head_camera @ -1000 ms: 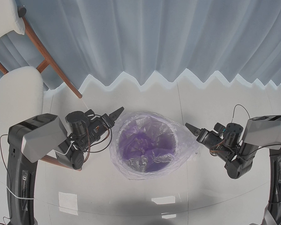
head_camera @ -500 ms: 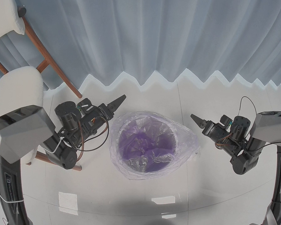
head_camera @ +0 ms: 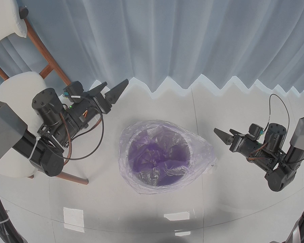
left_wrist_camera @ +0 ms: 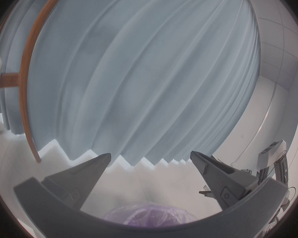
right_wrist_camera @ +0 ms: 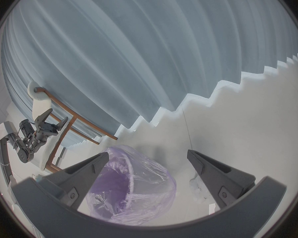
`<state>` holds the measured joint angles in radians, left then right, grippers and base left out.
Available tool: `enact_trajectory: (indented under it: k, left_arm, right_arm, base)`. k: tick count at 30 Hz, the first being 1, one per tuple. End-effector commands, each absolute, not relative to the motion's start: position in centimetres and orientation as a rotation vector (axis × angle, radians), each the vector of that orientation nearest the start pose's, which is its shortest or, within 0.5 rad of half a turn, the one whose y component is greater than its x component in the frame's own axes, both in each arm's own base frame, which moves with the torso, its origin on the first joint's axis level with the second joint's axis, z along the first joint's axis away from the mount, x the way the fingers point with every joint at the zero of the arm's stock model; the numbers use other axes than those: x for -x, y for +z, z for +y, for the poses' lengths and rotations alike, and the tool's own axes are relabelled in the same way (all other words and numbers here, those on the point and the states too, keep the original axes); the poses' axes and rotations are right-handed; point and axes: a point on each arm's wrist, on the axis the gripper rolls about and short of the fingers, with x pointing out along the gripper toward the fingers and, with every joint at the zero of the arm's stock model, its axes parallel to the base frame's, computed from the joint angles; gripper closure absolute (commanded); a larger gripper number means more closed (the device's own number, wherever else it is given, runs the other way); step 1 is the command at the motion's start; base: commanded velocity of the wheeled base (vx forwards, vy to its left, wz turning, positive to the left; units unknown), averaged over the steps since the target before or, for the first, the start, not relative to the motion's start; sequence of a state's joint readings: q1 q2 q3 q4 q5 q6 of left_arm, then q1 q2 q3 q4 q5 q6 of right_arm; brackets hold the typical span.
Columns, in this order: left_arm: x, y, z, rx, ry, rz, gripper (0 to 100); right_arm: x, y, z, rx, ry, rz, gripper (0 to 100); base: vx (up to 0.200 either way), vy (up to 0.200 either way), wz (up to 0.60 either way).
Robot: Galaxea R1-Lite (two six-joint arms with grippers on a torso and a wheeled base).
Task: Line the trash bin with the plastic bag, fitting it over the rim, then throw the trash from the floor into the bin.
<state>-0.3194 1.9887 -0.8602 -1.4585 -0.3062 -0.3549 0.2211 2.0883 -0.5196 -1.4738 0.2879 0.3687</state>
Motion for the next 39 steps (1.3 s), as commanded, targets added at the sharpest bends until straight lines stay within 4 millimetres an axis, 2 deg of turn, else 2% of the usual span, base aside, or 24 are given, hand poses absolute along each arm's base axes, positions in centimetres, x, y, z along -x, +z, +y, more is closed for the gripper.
enact_trajectory:
  k: [1, 4, 7, 22, 33, 37, 39]
  left_arm:
    - [-33.7, 20.4, -11.9, 0.343, -0.684, -0.312, 0]
    - [-33.9, 21.1, -12.1, 0.358, -0.699, -0.334, 0]
    - [-34.2, 20.8, -12.1, 0.397, -0.707, -0.3, 0]
    - [-34.5, 20.2, -12.2, 0.401, -0.706, -0.256, 0]
    - [-34.1, 20.1, -12.8, 0.401, -0.72, -0.257, 0]
    - [-33.8, 20.0, -13.0, 0.392, -0.722, -0.257, 0]
    - [-33.6, 20.2, -13.0, 0.384, -0.724, -0.28, 0]
  right_arm:
    - [-31.1, 8.8, 7.8, -0.359, 0.494, 0.159, 0]
    - [-31.3, 8.8, 7.8, -0.359, 0.494, 0.153, 0]
    - [-31.8, 9.0, 7.8, -0.359, 0.488, 0.134, 0]
    - [-32.1, 8.4, 7.8, -0.359, 0.477, 0.15, 0]
    - [-32.5, 6.8, 7.7, -0.361, 0.454, 0.23, 0]
    - [-33.2, 6.1, 7.7, -0.357, 0.441, 0.251, 0]
    - [-34.1, 5.5, 7.9, -0.351, 0.412, 0.241, 0]
  base:
    - [0.0, 0.0, 0.0]
    - [0.0, 0.0, 0.0]
    - [0.0, 0.0, 0.0]
    - [-0.2, 0.0, 0.0]
    - [-0.2, 0.0, 0.0]
    - [-0.2, 0.0, 0.0]
    - [0.0, 0.0, 0.0]
